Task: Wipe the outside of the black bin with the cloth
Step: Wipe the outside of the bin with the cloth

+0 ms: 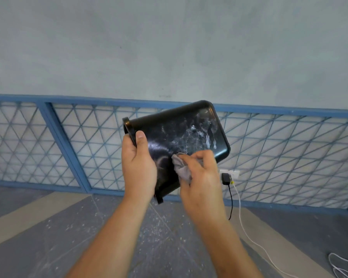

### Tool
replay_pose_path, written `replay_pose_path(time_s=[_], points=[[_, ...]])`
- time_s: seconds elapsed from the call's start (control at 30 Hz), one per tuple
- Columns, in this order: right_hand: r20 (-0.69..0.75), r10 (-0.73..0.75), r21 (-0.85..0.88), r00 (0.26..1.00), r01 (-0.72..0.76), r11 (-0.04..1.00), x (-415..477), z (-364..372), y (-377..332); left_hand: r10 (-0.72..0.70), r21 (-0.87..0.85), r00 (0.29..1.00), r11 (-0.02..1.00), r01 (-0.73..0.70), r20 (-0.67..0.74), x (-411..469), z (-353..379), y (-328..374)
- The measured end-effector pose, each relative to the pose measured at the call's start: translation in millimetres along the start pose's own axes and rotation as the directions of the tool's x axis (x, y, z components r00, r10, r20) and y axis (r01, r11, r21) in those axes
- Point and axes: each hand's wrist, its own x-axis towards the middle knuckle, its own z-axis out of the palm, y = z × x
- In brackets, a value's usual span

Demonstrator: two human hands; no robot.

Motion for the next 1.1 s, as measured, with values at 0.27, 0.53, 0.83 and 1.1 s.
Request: replay_pose_path(time_s=[0.27,0.53,0.83,1.1], points=[[0.07,-0.079,-0.043,0.994,0.082,0.996,65.4,46.1,6.2,-0.084,-0.022,0.996,0.996,0.084,0.012,83.0,38.4,-20.4],[0.01,0.06,-0.05,0.998,-0.06,0.997,167.9,9.1,-39.1,-0.179,0.13,0.982,0.977,0.171,0.056,126.8,62.3,61.0],[0.186,0.148,-0.041,0.971,-0.143,0.989,186.3,-95.1,-132.5,-0.228,0.287,0.972,0.937,0.201,0.062,127.4,74.6,200.0],[0.223,0.011,-0.069,0.975,0.005,0.998,210.5,-150.0,-209.0,-0.315,0.232,0.947,0.927,0.293,0.062,102.5,70.4,293.1]])
